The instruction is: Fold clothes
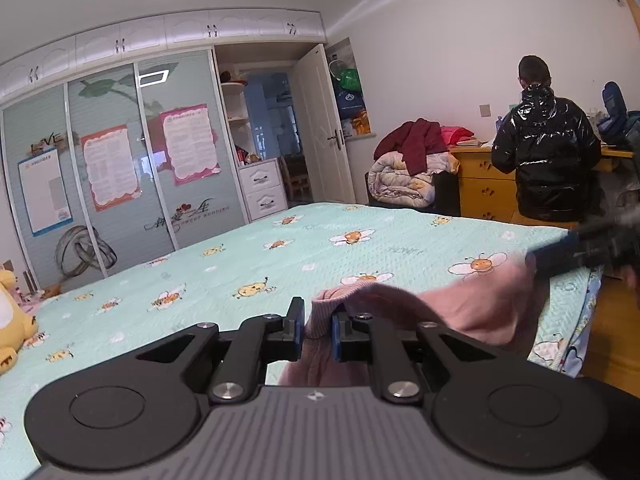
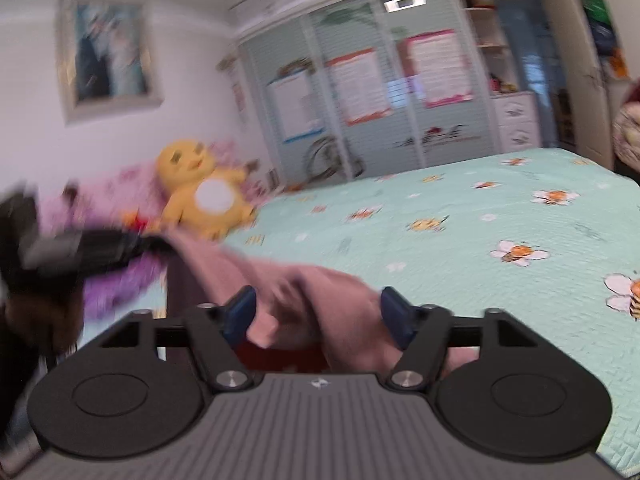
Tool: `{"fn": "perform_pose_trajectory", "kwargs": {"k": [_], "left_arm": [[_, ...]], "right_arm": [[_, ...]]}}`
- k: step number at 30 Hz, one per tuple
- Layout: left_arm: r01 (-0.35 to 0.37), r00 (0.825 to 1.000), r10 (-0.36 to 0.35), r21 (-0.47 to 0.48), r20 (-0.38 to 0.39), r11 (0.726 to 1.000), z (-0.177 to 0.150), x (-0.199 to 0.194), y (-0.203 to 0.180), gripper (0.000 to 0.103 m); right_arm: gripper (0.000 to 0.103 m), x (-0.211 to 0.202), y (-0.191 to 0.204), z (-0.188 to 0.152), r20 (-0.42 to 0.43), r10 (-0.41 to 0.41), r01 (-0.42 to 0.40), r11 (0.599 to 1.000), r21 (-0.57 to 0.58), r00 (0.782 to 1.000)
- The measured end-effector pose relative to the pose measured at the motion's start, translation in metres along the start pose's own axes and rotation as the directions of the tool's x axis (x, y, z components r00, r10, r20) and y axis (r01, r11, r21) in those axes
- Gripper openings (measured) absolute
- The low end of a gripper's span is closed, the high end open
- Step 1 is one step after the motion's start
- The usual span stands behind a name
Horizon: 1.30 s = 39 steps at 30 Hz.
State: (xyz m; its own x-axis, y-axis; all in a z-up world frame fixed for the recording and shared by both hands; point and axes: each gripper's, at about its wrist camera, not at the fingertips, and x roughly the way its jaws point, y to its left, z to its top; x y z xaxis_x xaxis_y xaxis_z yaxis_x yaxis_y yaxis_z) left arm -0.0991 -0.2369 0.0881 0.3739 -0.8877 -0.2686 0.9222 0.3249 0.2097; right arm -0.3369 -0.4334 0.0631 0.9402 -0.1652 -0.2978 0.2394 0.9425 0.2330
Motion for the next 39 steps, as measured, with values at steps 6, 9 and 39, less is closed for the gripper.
{"fn": "perform_pose_trajectory", "kwargs": {"k": [6,9,39], "left_arm": [[0.009,1.0,-0.009,0.007,0.001,1.0,0.002,-0.006,-0.007,0.016],[0.0,1.0,0.0,-0.002,0.003,1.0,0.009,-0.005,-0.007,0.018],[0.276,0.931,-0.272,-0.019,-0.242,0.961,-0.122,0.002,-0.068,0.033]], "right_arm": [[0.07,0.024,0.052,-0.07,-0.075,-0.183,0.14,0.91,-0.39,0.98],[0.07,0.04,0.071,-0.097,-0.121,-0.197,0.109,0.851,-0.514,0.973],[0.003,-0.076,-0.026,-0.077,0.131,-0.558,0.571,0.813,-0.109,0.819]]}}
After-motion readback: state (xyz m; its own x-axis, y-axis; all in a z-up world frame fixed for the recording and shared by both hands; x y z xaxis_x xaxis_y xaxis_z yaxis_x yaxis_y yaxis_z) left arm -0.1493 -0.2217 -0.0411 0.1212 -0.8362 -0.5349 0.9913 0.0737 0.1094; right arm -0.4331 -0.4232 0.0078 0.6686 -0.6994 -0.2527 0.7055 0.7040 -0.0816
